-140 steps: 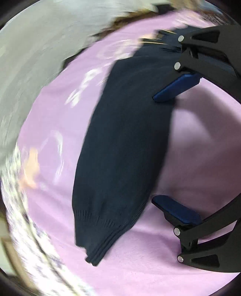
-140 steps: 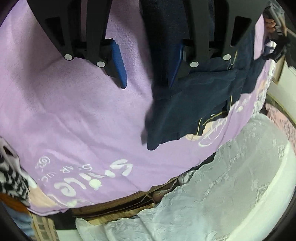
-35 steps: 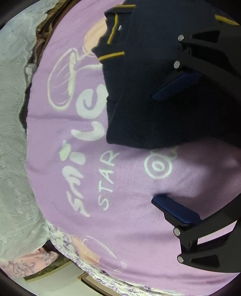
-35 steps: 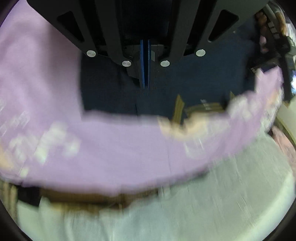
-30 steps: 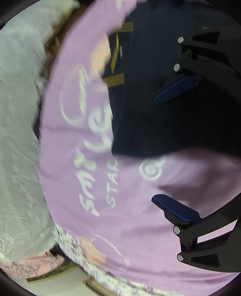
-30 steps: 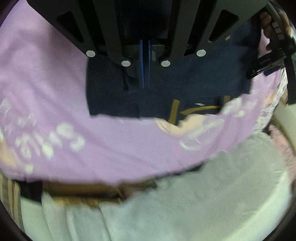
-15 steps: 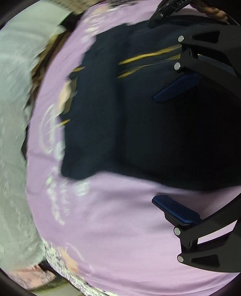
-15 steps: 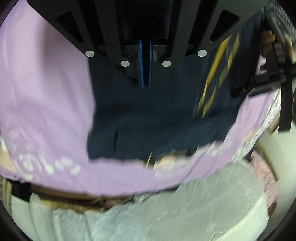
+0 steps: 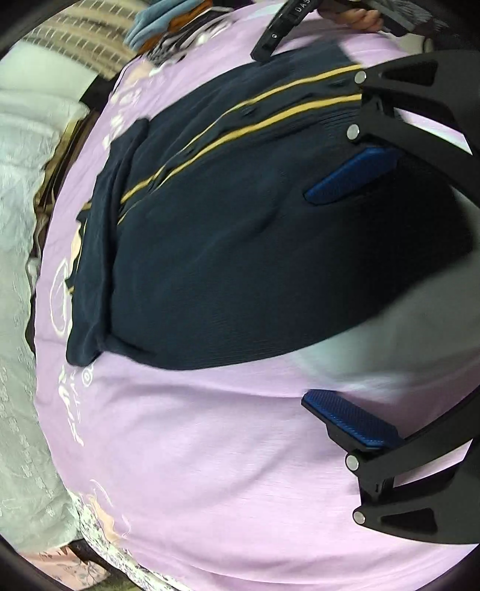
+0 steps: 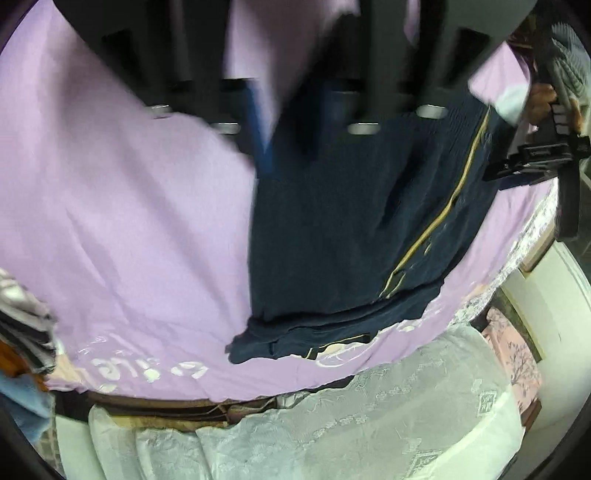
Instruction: Fold small clothes
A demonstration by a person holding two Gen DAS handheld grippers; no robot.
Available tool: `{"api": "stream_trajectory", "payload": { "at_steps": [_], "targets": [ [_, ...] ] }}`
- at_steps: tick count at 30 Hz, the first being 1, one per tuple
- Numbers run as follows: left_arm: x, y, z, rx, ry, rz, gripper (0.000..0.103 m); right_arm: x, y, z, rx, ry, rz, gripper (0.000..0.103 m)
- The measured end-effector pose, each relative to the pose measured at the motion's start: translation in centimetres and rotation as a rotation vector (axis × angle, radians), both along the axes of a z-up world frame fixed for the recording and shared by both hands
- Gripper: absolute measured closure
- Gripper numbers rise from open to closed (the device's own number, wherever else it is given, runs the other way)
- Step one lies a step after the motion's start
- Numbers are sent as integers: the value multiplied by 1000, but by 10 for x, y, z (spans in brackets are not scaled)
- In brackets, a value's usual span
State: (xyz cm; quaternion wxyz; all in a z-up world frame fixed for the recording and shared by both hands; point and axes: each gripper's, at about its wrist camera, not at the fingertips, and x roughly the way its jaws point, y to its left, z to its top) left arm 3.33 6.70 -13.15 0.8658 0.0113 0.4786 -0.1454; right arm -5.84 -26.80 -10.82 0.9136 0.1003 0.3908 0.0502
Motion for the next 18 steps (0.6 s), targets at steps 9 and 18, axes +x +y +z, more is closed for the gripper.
{"api": "stream_trajectory", "payload": {
  "at_steps": [9, 18],
  "targets": [
    [7, -4, -3, -118, 22, -36, 5, -9, 16, -9, 47, 1, 52, 43],
    [-3, -3, -2, -132, 8, -63, 5, -5, 15, -10, 72, -1, 61, 44]
  ]
}}
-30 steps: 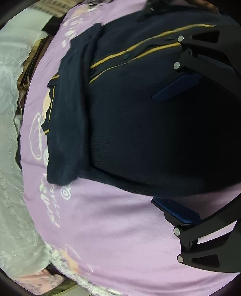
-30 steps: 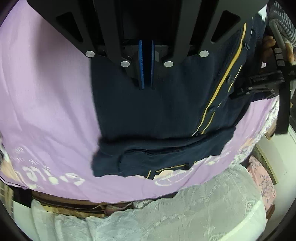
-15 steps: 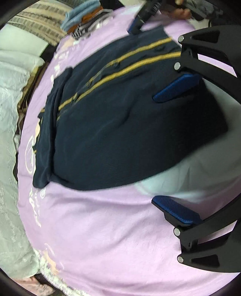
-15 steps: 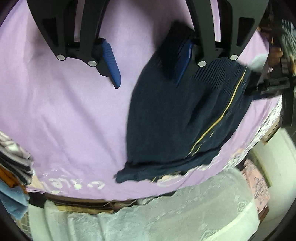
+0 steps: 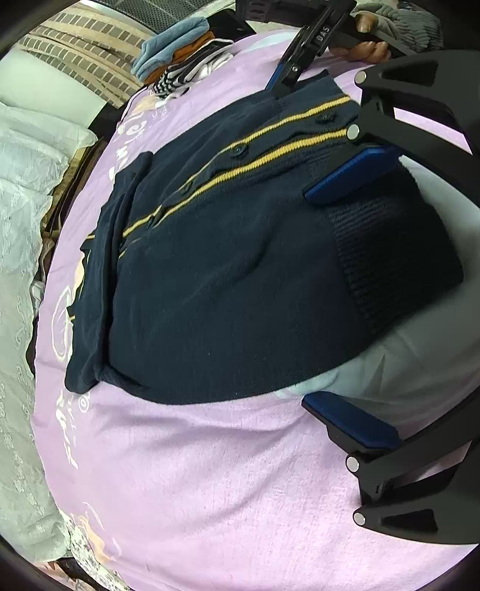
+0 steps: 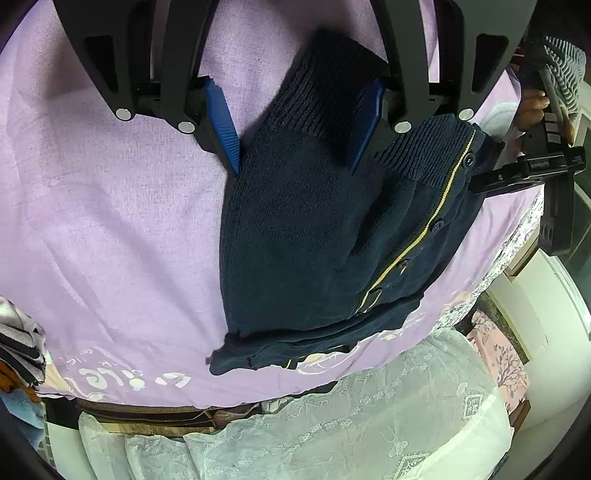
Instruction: Fold small clothes
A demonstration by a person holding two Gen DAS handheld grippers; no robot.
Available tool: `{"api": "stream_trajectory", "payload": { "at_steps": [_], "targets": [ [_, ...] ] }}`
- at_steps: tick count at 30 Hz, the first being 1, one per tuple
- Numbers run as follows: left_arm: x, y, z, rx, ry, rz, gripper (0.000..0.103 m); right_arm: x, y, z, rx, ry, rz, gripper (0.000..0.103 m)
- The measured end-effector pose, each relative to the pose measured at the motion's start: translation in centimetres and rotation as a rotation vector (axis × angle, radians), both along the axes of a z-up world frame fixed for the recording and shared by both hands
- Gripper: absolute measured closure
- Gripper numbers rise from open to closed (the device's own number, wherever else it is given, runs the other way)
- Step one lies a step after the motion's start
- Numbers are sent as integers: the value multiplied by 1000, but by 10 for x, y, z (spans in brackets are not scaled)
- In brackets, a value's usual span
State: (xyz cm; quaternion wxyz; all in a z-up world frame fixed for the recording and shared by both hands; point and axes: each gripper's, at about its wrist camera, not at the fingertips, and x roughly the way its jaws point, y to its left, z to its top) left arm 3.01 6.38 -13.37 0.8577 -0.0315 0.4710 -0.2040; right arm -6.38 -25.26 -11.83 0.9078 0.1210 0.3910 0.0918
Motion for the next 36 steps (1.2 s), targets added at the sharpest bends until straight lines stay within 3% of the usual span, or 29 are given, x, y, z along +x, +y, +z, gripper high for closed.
{"api": "stream_trajectory", "payload": {
  "at_steps": [5, 11, 14, 17, 19, 22, 28, 32, 36],
  "targets": [
    [-1, 6, 3, -14, 7, 26, 5, 1, -1, 4, -12, 0, -18, 46],
    [11, 5, 27, -20, -38, 60, 6, 13, 5, 37, -72, -93, -27, 46],
    [4, -8, 21, 20, -43, 20, 6, 14, 19, 35, -63, -92, 17, 46],
    [-2, -20, -4, 133, -32, 14, 4, 15, 35, 14, -98, -41, 60, 46],
    [-5, -24, -2, 163, -58, 17, 4, 16, 38, 2, -115, -13, 53, 47],
    [-1, -25, 9, 161, -52, 29, 5, 15, 39, 14, -120, -29, 52, 47],
    [9, -54, 36, 174, -160, -8, 5, 35, 63, 33, -163, -75, 84, 47],
    [22, -72, 4, 252, -98, -21, 4, 57, 76, 7, -198, 32, 89, 46],
    [28, -66, 25, 229, -100, -16, 4, 55, 76, 20, -214, -3, 112, 46]
  ]
}}
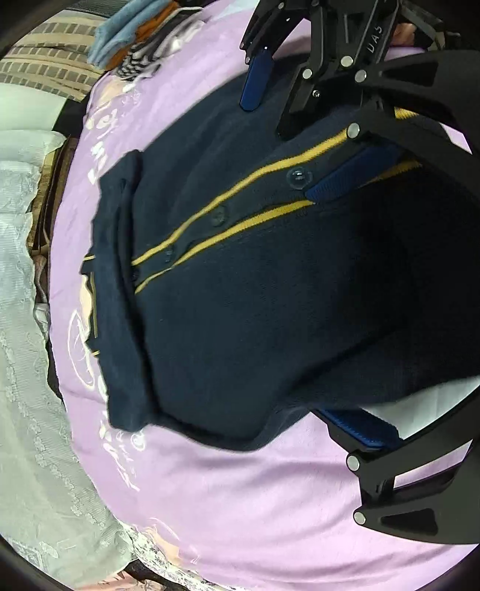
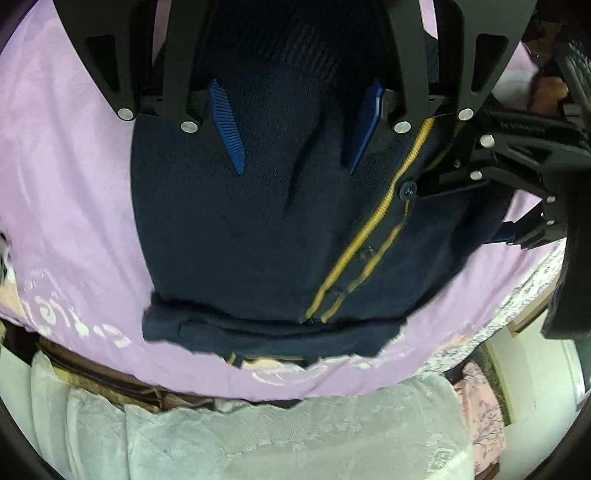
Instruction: Fold small clothes
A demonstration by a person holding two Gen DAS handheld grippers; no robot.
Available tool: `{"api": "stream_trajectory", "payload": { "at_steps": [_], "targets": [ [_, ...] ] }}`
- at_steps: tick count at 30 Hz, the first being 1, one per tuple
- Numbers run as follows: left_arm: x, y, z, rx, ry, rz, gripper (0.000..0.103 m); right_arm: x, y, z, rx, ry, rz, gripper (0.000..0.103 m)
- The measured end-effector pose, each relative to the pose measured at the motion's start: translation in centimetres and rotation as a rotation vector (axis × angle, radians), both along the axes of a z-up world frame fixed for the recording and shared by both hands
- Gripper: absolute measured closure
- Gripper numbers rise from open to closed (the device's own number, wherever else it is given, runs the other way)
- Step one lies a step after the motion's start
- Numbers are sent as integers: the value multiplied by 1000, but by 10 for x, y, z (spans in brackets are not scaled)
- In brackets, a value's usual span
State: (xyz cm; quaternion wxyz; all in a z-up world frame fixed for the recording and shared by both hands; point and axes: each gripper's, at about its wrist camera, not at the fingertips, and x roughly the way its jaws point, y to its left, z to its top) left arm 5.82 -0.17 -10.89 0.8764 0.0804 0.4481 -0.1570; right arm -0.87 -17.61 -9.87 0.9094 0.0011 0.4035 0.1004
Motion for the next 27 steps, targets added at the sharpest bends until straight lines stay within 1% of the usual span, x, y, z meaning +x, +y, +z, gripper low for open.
{"api": "stream_trajectory", "payload": {
  "at_steps": [2, 4, 5, 7, 9, 10, 12, 13, 14, 15, 16, 18, 20, 23, 26, 27],
  "targets": [
    [6, 3, 16, -9, -41, 8, 4, 11, -4, 17, -35, -51, -10, 46],
    [19, 5, 39, -8, -110, 33, 4, 28, -13, 36, -28, -102, -35, 46],
    [24, 6, 45, -12, -126, 49, 4, 37, -18, 42, -15, -116, -51, 46],
    [35, 15, 52, -55, -127, 88, 4, 57, -29, 47, 12, -120, -104, 46],
    [41, 22, 44, -73, -93, 115, 4, 66, -31, 43, 34, -104, -124, 46],
    [42, 24, 32, -55, -62, 118, 4, 68, -31, 32, 51, -71, -120, 46],
    [44, 24, 3, 13, 6, 120, 4, 71, -29, 12, 55, -8, -119, 46],
    [45, 26, -13, 49, 48, 121, 4, 73, -27, -4, 48, 46, -114, 46],
    [44, 27, -28, 78, 73, 128, 4, 71, -26, -13, 38, 55, -115, 46],
    [40, 29, -27, 59, 54, 133, 4, 64, -24, -13, 26, 24, -116, 47],
    [36, 32, -24, 50, 52, 134, 4, 58, -25, -9, 23, 17, -115, 47],
    [28, 38, -15, 25, 46, 131, 5, 45, -31, 2, 46, -17, -124, 45],
    [18, 45, -6, 0, 11, 149, 5, 29, -39, 9, 32, -57, -141, 45],
    [9, 52, -4, -5, 5, 171, 5, 14, -46, 4, 8, -49, -166, 45],
    [6, 54, -10, 13, 8, 187, 4, 4, -49, -9, 3, -7, -169, 45],
    [3, 53, -12, 27, -3, 192, 4, 3, -48, -12, 2, -5, -166, 45]
  ]
}}
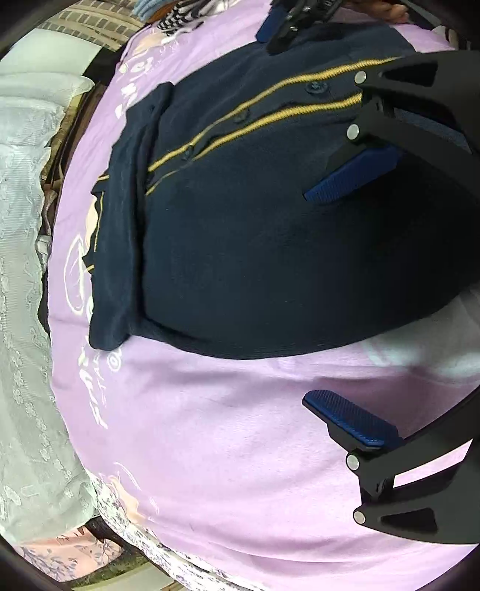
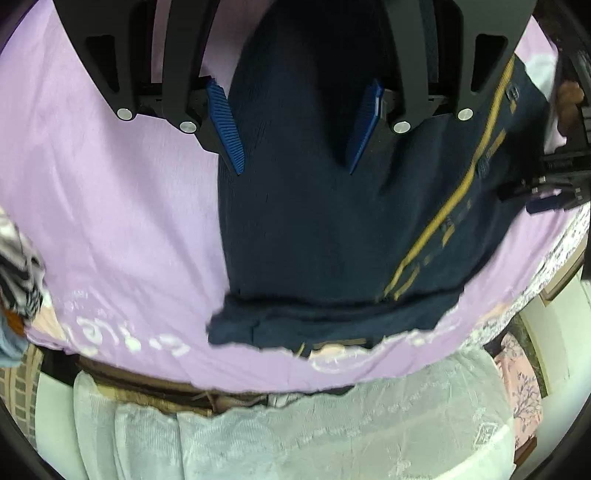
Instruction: Fold small clothes
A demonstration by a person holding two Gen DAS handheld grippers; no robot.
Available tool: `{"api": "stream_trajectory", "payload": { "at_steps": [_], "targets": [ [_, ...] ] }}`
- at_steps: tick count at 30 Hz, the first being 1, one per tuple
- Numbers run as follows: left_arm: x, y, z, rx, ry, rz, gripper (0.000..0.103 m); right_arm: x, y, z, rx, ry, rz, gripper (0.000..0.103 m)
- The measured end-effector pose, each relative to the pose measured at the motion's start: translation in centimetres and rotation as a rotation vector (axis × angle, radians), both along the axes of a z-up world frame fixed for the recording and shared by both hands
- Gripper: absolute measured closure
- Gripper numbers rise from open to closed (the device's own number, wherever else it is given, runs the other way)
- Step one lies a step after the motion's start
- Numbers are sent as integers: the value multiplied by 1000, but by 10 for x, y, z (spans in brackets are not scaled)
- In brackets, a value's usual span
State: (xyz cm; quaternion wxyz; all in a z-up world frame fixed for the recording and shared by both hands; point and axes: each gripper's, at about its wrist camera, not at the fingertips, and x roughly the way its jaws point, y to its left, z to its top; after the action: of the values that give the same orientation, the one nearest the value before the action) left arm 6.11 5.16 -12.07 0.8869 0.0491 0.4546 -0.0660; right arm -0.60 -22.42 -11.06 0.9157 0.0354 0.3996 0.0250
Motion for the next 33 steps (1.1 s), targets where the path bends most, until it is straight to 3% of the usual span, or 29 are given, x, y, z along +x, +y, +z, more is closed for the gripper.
{"api": "stream_trajectory", "payload": {
  "at_steps": [6, 11, 14, 22, 33],
  "targets": [
    [-1, -9, -5, 56, -24, 7, 4, -3, 1, 0, 3, -4, 1, 44],
    [-6, -6, -2, 29, -27, 5, 4, -11, -5, 3, 29, -13, 1, 43],
    [-11, -8, 0, 23, -38, -14, 4, -16, -6, 3, 15, -7, -5, 37],
    [-14, -13, -6, -10, -14, -53, 4, -30, -16, -4, 86, 28, -11, 36],
    [-18, -15, -9, -36, -2, -57, 4, -36, -15, -7, 100, 24, 4, 35]
  ]
}}
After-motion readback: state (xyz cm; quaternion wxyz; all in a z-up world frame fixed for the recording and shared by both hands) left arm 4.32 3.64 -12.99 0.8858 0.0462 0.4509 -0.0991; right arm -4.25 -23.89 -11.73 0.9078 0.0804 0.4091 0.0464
